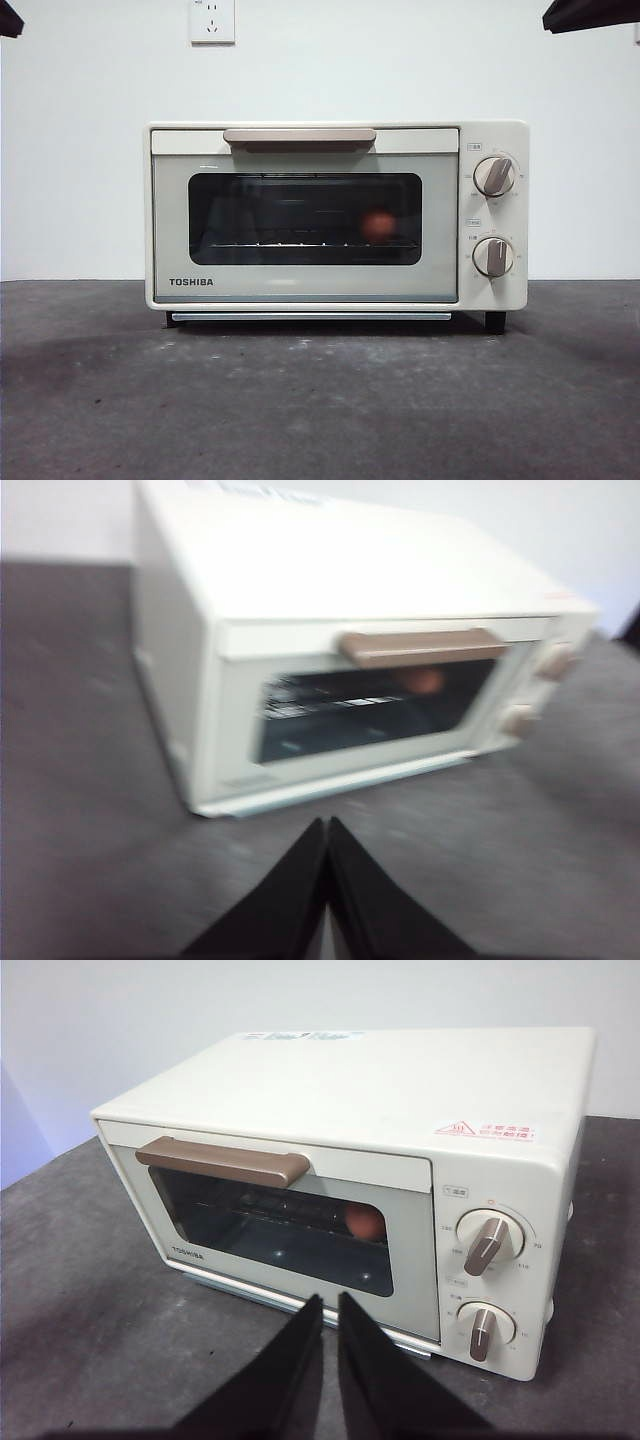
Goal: Eggoven
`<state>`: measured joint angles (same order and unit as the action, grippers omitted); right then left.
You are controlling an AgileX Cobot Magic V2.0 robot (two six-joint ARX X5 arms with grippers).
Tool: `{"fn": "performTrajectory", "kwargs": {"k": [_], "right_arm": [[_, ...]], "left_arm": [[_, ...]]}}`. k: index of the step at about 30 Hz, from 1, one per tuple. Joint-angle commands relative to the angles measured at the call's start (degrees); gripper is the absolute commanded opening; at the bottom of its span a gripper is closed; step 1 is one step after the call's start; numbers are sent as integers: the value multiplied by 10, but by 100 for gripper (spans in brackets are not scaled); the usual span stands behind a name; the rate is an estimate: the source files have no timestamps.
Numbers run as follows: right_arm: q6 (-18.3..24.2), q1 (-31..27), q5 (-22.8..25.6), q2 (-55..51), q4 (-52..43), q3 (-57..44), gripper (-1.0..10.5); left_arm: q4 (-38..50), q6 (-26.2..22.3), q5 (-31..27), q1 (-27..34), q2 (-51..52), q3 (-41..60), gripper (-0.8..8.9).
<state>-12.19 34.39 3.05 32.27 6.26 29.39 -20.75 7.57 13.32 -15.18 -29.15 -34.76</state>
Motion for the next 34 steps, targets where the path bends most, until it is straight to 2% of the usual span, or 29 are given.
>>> {"fn": "performTrajectory", "kwargs": {"k": [1,5,8,12,21,29,34], "right_arm": [[7,3,0,1,-7,0,4],[7,3,1,1,-7,0,4],[7,3,1,1,-7,0,3],[7,3,0,1,-7,0,4],[6,3,1,1,-7,0,4],[7,3,1,1,-7,0,4],[7,3,1,1,-7,0,4]], "left_arm": [[38,-85,-69,19,13,3,8],[124,-105,-117,63,60,65,8],[187,-108,-135,93,105,127,8],[231,-109,-142,121,174,214,8],[181,-94,-143,149,286,312,8],[119,-81,-143,152,290,336,8],[100,-55,-143,152,290,346,8]]}}
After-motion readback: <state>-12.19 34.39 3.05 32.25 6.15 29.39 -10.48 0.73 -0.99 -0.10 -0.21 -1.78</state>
